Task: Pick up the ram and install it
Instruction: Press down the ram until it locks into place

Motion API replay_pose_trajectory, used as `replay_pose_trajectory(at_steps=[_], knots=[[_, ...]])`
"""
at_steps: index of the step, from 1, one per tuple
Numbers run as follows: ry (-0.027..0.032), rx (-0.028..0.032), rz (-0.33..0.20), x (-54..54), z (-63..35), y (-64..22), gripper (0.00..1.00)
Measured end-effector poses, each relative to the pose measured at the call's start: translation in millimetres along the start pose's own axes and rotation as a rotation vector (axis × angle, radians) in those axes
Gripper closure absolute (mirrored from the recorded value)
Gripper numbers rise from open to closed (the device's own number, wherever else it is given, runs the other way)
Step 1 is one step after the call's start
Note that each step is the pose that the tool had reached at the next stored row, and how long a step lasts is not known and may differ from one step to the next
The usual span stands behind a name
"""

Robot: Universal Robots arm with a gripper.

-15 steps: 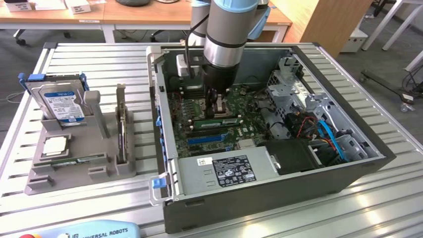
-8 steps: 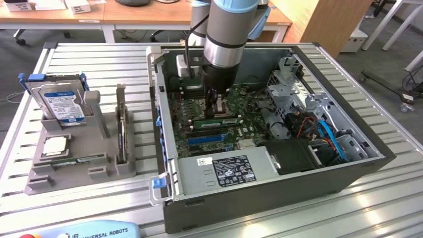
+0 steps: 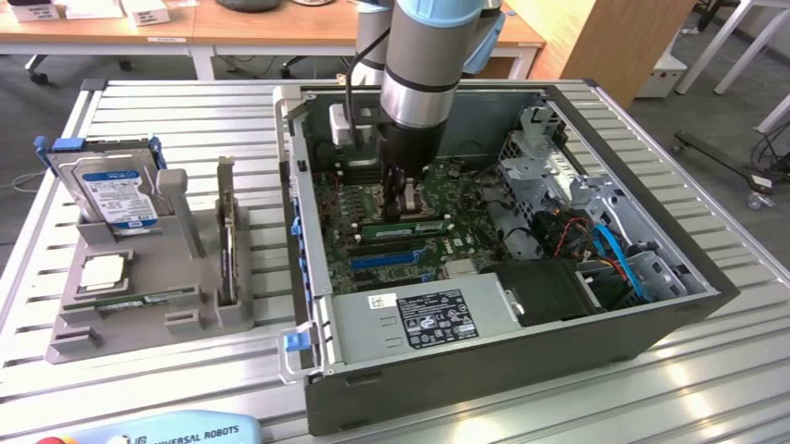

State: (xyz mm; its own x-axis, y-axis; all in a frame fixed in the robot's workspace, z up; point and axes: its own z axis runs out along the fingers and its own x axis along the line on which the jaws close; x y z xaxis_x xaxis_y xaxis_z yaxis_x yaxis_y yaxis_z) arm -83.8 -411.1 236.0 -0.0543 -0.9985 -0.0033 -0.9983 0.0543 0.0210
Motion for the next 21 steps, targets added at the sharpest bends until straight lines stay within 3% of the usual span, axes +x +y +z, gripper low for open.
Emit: replay_pose_trajectory(at_steps=[21], knots=[[0.0002, -0.0001, 0.0, 0.0, 3.7, -0.1, 0.9]])
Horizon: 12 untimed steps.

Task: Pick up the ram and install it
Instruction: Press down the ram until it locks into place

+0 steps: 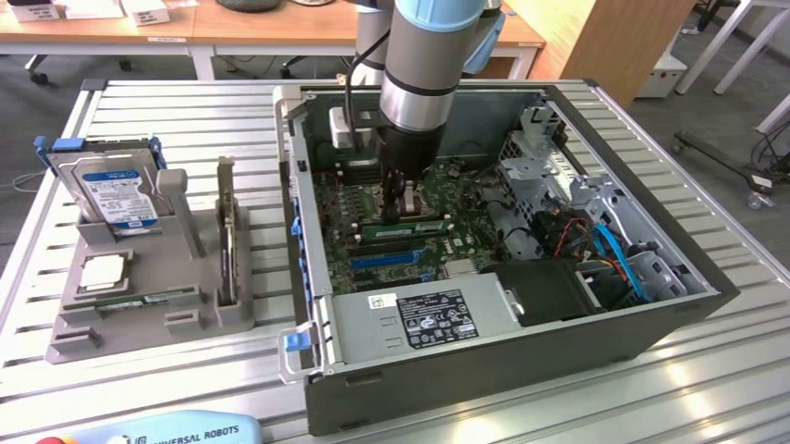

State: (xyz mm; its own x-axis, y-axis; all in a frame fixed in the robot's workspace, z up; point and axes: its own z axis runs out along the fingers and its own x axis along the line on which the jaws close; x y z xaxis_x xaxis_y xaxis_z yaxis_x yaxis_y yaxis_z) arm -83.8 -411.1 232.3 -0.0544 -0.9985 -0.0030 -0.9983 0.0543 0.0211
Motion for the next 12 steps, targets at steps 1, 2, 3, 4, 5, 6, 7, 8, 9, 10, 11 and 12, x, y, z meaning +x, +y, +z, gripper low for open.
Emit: replay_pose_trajectory(at_steps=[1, 2, 3, 4, 5, 6, 7, 8, 9, 10, 11, 12], knots=[[0.0, 0.0, 0.0, 0.0, 0.1, 0.0, 0.9], [-0.0002, 0.0001, 0.0, 0.0, 0.3, 0.0, 0.9], [-0.0003, 0.0001, 0.0, 0.0, 0.7, 0.0, 0.9], [-0.0002, 0.0001, 0.0, 0.0, 1.0, 0.0, 0.9], [0.0, 0.0, 0.0, 0.0, 1.3, 0.0, 0.9], [-0.0001, 0.0001, 0.0, 0.0, 1.7, -0.1, 0.9], [0.0, 0.0, 0.0, 0.0, 2.0, 0.0, 0.9], [0.0, 0.0, 0.0, 0.0, 2.3, -0.1, 0.9], [0.0001, -0.0001, 0.0, 0.0, 2.5, -0.1, 0.9], [0.0002, -0.0001, 0.0, 0.0, 2.5, 0.0, 0.9], [0.0002, -0.0001, 0.0, 0.0, 2.5, -0.1, 0.9], [0.0001, -0.0001, 0.0, 0.0, 2.6, -0.1, 0.9]])
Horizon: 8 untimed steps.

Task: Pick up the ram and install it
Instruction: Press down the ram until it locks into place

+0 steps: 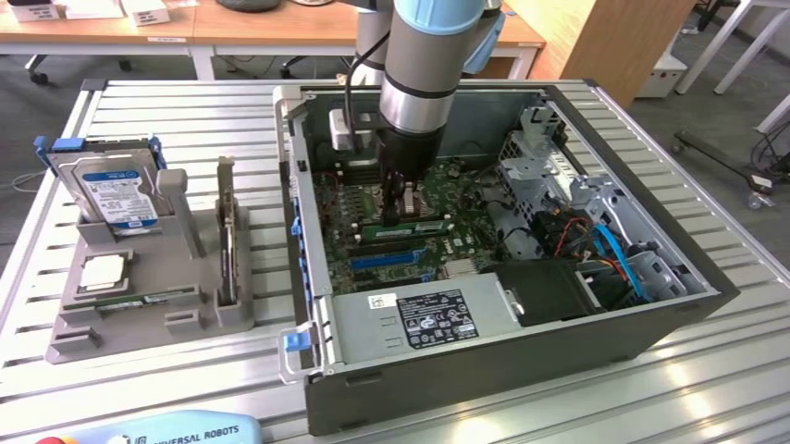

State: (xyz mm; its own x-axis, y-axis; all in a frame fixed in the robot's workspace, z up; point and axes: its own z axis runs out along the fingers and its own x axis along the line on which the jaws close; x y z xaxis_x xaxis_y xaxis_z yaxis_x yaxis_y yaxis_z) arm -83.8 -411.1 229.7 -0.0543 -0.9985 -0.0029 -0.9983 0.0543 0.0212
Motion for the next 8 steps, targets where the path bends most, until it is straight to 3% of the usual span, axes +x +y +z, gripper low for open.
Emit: replay_pose_trajectory(at_steps=[8], knots=[[-0.0001, 0.0, 0.0, 0.0, 1.5, 0.0, 0.9]])
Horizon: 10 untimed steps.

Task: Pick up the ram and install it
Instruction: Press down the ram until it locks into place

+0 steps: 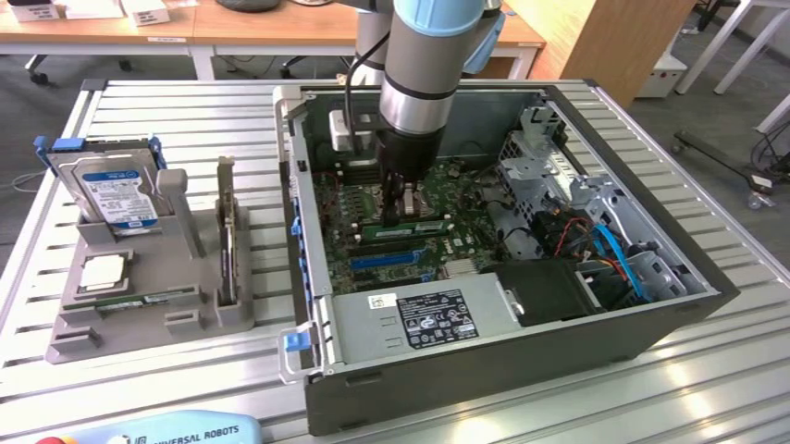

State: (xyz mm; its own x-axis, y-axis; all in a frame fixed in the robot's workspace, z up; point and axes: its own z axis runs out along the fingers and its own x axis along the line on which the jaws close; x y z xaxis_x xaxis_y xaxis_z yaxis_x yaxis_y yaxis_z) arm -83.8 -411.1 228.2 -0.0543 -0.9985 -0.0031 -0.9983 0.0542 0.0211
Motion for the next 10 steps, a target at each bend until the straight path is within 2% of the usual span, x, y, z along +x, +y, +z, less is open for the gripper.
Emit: replay_pose_trajectory(at_steps=[10], knots=[[0.0, 0.0, 0.0, 0.0, 1.1, 0.0, 0.9]])
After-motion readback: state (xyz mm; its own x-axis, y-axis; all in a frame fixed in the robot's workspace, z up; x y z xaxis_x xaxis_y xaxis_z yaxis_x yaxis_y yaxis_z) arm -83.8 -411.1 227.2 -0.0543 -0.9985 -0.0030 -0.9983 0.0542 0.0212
